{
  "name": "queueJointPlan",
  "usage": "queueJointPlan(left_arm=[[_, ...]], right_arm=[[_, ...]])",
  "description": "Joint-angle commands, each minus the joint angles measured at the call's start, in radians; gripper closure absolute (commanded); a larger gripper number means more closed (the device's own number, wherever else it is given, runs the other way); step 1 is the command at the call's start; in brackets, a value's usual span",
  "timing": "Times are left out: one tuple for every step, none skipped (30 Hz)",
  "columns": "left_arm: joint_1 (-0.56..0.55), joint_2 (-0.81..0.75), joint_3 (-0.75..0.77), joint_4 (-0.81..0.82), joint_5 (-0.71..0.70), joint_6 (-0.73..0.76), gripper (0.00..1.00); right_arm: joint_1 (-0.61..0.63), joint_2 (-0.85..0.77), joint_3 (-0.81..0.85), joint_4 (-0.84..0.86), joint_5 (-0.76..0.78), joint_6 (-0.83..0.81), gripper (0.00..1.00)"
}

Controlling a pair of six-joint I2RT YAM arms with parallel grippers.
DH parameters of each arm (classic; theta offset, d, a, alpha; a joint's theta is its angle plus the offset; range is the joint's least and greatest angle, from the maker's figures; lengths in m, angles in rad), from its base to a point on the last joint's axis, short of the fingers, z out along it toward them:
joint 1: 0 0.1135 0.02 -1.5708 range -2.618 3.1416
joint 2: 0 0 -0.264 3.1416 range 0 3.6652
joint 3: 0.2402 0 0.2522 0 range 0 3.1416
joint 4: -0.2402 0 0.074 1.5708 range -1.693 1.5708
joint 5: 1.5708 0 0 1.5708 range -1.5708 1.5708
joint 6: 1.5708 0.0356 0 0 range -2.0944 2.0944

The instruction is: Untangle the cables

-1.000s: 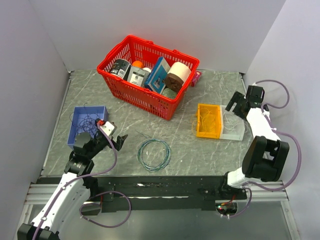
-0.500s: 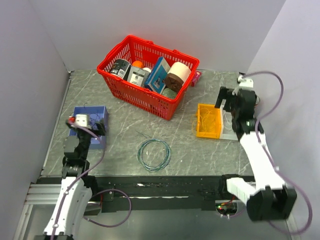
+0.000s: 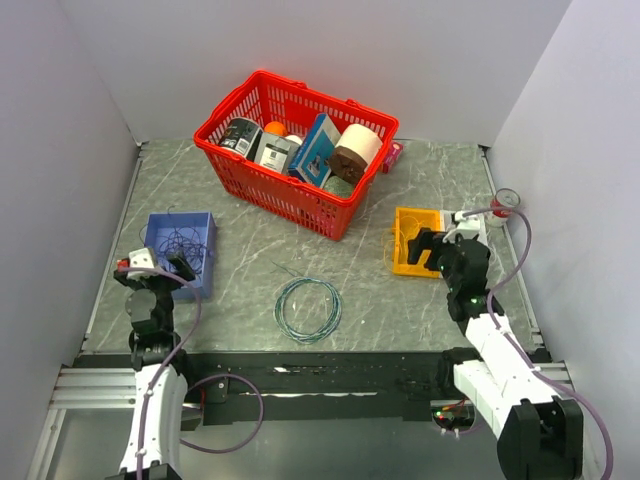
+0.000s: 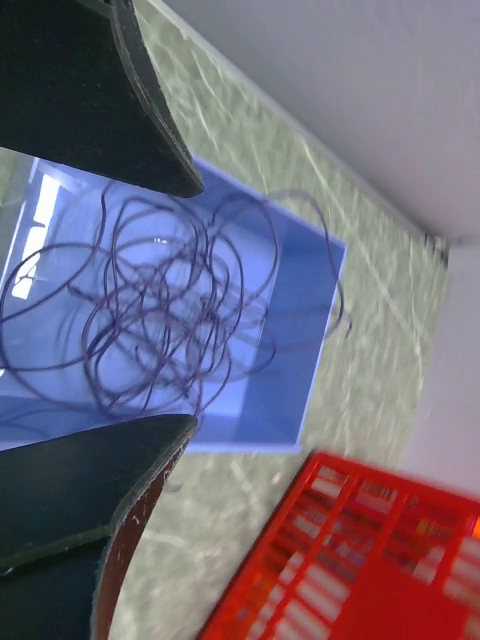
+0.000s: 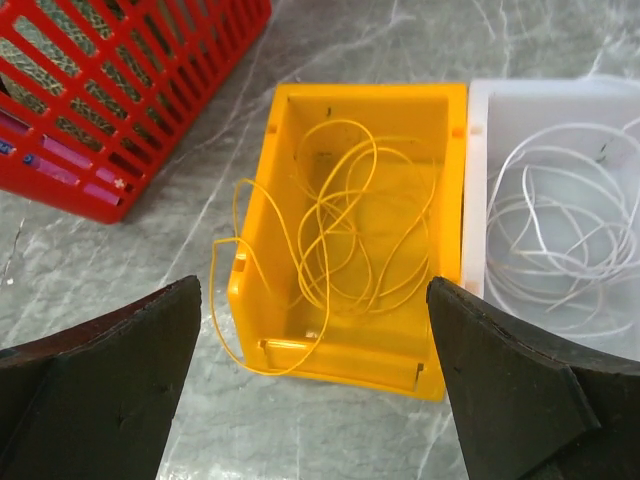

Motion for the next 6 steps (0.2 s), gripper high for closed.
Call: queueJointPlan(left_arm=[[0.012,-0.024,-0.018,0.022,0.161,0.054,0.04],[0.012,-0.029,-0.018,0.011,0.163,0.048,0.04],[0.014,-0.029,-0.023,0.016,0.158,0.048,0.04],[0.015,-0.026,-0.024,0.023,0.154,0.050,0.04],[0.015,-0.018,-0.026,0.034,0.148,0.051,0.04],[0.015,-0.015,-0.026,0.036,0.149,0.050,0.04]], right_arm=[[0.008,-0.024,-0.046,0.146,0.033,0.040,0.00],[0.011,-0.032,-0.062,0.166,0.031,0.028,0.00],[0.011,-0.041,-0.077,0.203,0.031,0.021,0.00],[0.010,-0.056,-0.104,0.225,0.036,0.017,0.00],[0.011,-0.060,-0.111,0.234,0.040,0.012,0.00],[0.011,-0.063,-0.114,0.245,0.048,0.012,0.00]])
